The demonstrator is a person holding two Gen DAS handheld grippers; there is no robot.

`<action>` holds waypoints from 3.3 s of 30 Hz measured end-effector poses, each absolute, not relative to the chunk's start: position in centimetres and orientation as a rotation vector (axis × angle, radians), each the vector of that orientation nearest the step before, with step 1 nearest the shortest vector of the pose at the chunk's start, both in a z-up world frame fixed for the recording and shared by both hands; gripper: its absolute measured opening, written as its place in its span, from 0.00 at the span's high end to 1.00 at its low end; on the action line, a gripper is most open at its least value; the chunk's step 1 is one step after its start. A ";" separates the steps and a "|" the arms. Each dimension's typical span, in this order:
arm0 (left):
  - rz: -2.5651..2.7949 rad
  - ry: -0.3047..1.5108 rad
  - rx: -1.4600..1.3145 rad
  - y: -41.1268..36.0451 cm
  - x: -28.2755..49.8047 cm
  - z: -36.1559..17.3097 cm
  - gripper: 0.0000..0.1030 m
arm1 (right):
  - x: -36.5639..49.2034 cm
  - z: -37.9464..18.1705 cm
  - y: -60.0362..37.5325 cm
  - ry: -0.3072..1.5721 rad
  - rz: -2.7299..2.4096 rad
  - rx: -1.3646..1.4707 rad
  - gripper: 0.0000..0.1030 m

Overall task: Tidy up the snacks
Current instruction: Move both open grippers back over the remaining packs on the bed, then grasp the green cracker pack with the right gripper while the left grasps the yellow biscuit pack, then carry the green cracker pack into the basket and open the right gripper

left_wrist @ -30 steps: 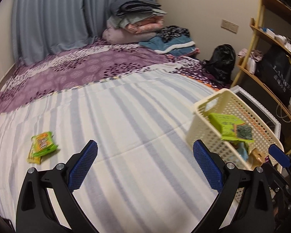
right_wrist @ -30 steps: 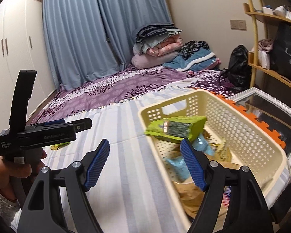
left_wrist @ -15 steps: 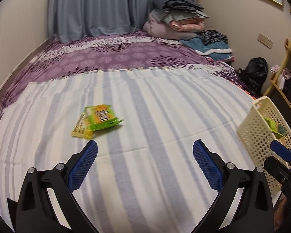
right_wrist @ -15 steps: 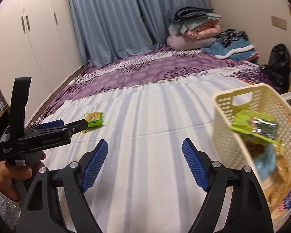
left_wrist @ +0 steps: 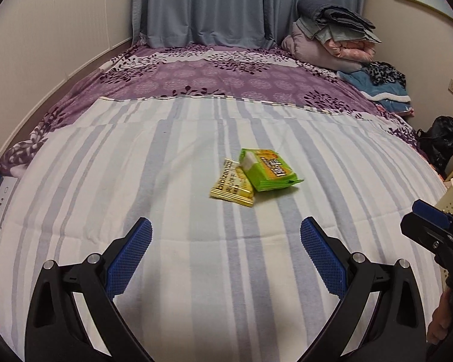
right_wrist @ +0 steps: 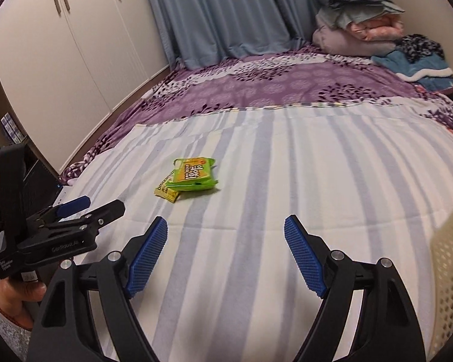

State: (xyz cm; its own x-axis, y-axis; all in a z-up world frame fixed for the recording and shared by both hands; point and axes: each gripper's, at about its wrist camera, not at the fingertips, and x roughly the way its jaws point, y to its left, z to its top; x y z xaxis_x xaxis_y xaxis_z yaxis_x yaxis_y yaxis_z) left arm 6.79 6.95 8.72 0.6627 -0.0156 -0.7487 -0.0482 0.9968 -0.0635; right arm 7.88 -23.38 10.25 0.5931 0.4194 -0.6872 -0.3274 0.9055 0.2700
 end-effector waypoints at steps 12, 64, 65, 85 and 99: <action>0.068 0.887 -0.126 10.4 7.4 6.4 0.03 | 15.7 7.8 -16.3 0.910 0.538 0.064 0.20; -0.041 0.941 0.005 6.2 17.9 1.1 0.24 | 15.6 3.5 -19.1 0.952 0.445 -0.005 0.44; -0.046 0.944 0.006 6.1 18.0 0.9 0.25 | 15.5 3.5 -19.1 0.952 0.446 -0.004 0.44; -0.052 0.896 -0.058 7.5 16.0 3.1 0.54 | 14.5 5.2 -19.3 0.918 0.453 0.015 0.44; -0.055 0.910 -0.068 7.9 10.1 3.9 0.55 | 11.5 6.5 -21.1 0.909 0.459 0.050 0.45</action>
State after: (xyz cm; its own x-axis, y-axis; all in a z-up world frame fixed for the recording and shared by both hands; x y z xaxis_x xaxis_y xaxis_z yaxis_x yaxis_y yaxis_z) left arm 10.09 7.86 3.92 0.6125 -0.0769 -0.7867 0.0192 0.9964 -0.0824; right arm 11.50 -21.07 6.49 0.5251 0.4044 -0.7489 -0.3630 0.9023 0.2327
